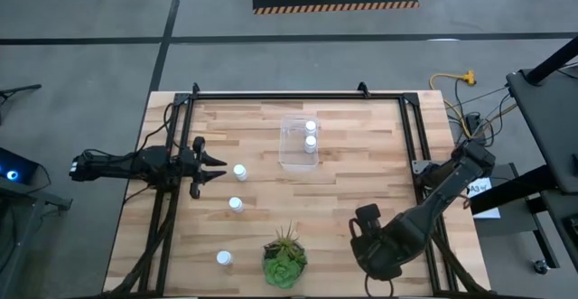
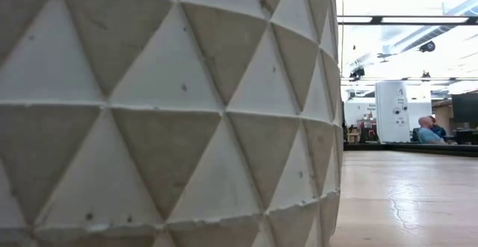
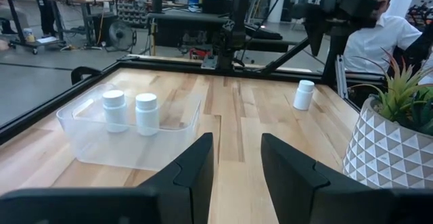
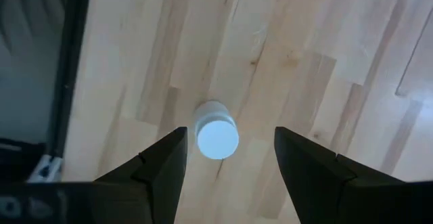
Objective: Pick and place pill bottles into a basket
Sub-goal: Put the white pill bottle into the transparent bin
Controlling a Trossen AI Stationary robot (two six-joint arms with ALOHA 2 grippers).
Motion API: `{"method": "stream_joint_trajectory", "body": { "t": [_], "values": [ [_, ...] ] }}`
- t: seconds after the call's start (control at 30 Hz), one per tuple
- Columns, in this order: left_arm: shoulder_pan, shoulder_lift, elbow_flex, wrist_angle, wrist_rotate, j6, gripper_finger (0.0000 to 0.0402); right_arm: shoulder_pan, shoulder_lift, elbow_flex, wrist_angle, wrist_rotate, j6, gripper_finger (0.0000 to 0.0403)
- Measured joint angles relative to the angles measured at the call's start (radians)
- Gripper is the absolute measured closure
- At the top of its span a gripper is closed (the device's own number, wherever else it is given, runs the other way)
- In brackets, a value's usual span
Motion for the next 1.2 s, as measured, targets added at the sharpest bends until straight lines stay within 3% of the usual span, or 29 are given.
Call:
{"method": "stream_joint_trajectory", "body": {
  "t": [0.27,0.83,1.2],
  "values": [
    [0.0,0.001,0.0,0.0,0.0,0.0,0.0295,0.032,-0.085,-0.038,0.007,0.008,0.068,0.0193],
    [0.0,0.001,0.0,0.001,0.0,0.0,0.0295,0.032,-0.275,-0.291,0.136,-0.001,0.091,0.0193],
    [0.0,0.002,0.0,0.001,0.0,0.0,0.0295,0.015,-0.264,-0.304,0.141,-0.002,0.064,0.0193]
  ]
}}
